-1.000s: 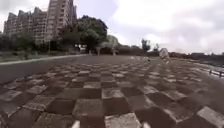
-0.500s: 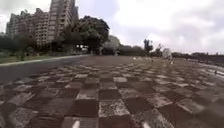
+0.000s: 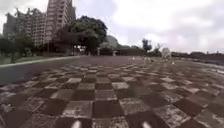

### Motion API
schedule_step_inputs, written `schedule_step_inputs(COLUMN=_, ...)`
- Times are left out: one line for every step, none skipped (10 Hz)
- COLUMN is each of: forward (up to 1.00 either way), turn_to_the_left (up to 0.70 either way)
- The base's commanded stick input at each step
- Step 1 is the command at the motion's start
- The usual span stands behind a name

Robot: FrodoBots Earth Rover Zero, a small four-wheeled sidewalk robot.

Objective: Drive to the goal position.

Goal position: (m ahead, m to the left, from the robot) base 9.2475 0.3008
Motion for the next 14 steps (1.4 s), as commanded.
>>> schedule_step_inputs(forward=0.85, turn_to_the_left=-0.13)
schedule_step_inputs(forward=0.85, turn_to_the_left=0.11)
schedule_step_inputs(forward=0.85, turn_to_the_left=0.11)
schedule_step_inputs(forward=0.85, turn_to_the_left=0.11)
schedule_step_inputs(forward=0.85, turn_to_the_left=0.11)
schedule_step_inputs(forward=0.85, turn_to_the_left=0.11)
schedule_step_inputs(forward=0.85, turn_to_the_left=0.11)
schedule_step_inputs(forward=0.85, turn_to_the_left=0.11)
schedule_step_inputs(forward=0.85, turn_to_the_left=-0.08)
schedule_step_inputs(forward=0.85, turn_to_the_left=-0.23)
schedule_step_inputs(forward=0.85, turn_to_the_left=-0.23)
schedule_step_inputs(forward=0.85, turn_to_the_left=0.11)
schedule_step_inputs(forward=0.85, turn_to_the_left=0.11)
schedule_step_inputs(forward=0.85, turn_to_the_left=0.11)
